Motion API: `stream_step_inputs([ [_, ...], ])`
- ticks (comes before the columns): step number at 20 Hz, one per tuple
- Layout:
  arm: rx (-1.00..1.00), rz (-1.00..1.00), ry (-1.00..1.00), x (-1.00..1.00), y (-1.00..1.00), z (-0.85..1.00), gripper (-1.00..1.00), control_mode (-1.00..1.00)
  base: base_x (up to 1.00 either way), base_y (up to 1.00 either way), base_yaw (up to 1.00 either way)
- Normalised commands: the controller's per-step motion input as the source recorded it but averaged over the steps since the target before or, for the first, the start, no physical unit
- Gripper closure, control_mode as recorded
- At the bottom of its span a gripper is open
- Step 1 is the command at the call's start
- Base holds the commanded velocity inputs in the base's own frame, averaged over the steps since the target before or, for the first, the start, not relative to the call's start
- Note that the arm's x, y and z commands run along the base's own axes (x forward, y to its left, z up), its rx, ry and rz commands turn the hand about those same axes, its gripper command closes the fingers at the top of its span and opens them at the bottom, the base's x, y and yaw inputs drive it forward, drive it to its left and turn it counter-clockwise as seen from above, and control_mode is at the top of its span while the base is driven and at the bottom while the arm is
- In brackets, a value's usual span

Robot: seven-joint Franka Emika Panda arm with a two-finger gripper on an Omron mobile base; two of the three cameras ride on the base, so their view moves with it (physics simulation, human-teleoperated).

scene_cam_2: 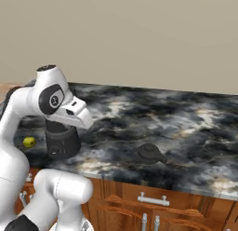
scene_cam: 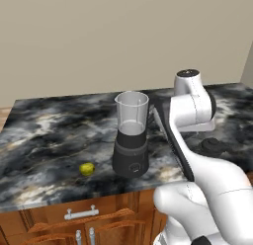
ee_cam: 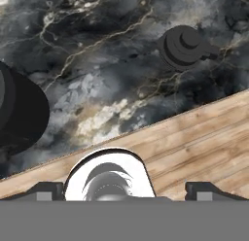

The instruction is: Open the blender lid, put the pear in the blender, close the lid, and start the blender.

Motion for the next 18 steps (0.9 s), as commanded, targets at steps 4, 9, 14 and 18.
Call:
stream_step_inputs([
  [4, -0.03, 0.13, 0.02, -0.40, 0.92, 0.02, -1.00, -1.00, 0.00, 0.00, 0.00],
  [9, -0.11, 0.25, 0.02, -0.17, 1.00, 0.00, -1.00, -1.00, 0.00, 0.00, 0.00],
  [14, -0.21, 0.28, 0.05, 0.00, 1.00, 0.00, -1.00, -1.00, 0.00, 0.00, 0.00],
  [18, -0.23, 0.26, 0.04, 0.00, 1.00, 0.00, -1.00, -1.00, 0.00, 0.00, 0.00],
])
